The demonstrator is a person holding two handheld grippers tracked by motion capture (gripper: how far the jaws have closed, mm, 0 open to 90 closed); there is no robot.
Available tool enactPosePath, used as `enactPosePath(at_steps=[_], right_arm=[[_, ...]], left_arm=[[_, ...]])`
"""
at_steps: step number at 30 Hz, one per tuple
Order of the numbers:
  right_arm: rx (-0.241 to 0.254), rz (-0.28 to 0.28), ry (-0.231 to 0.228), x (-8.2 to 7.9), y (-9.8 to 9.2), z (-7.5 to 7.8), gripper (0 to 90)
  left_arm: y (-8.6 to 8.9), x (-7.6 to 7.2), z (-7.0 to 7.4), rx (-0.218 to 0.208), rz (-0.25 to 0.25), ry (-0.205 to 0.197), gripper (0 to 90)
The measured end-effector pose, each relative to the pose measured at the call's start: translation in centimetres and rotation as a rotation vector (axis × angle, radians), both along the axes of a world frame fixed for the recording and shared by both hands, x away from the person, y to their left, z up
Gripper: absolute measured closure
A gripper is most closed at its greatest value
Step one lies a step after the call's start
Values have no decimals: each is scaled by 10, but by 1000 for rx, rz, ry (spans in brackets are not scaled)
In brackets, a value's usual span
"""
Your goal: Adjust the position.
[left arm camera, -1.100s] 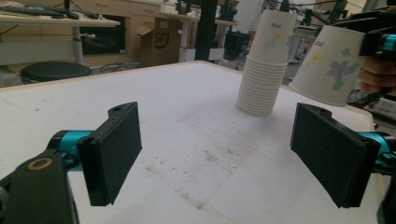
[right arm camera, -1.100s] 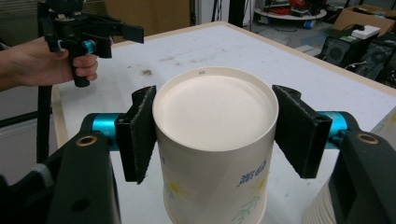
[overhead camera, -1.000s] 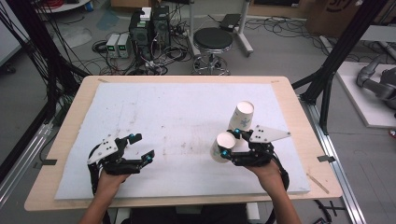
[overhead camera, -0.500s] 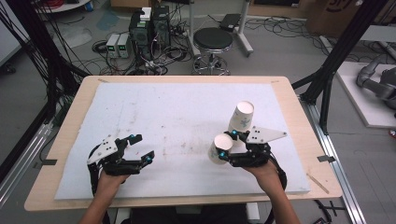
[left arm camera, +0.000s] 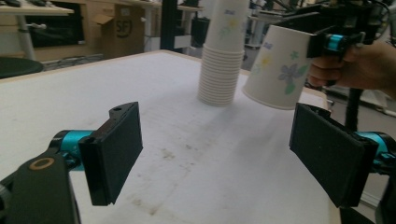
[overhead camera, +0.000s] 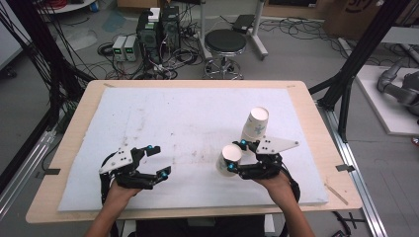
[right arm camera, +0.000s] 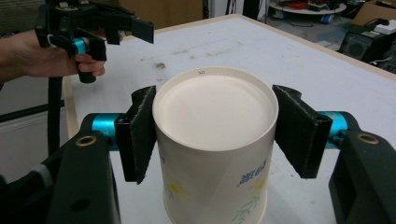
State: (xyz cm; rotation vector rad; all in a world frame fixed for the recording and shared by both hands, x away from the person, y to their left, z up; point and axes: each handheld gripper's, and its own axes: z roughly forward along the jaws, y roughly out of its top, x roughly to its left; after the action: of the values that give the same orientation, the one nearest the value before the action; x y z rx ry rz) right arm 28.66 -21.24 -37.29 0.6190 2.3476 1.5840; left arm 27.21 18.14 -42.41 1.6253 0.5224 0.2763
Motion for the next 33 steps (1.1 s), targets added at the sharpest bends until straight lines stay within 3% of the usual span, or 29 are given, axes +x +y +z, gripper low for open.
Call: enactPosePath(at_steps=[12, 18, 33], right_arm=[[11, 54, 9, -5, 13, -3, 357], [20, 75, 6, -8, 19, -4, 356], [42, 113, 29, -9, 26, -7, 357]], left_arm=[[-42, 0, 0, 58, -168, -4, 171], [-54, -1, -3, 75, -191, 3, 171], [-97, 6, -1, 99, -259, -45, 170]])
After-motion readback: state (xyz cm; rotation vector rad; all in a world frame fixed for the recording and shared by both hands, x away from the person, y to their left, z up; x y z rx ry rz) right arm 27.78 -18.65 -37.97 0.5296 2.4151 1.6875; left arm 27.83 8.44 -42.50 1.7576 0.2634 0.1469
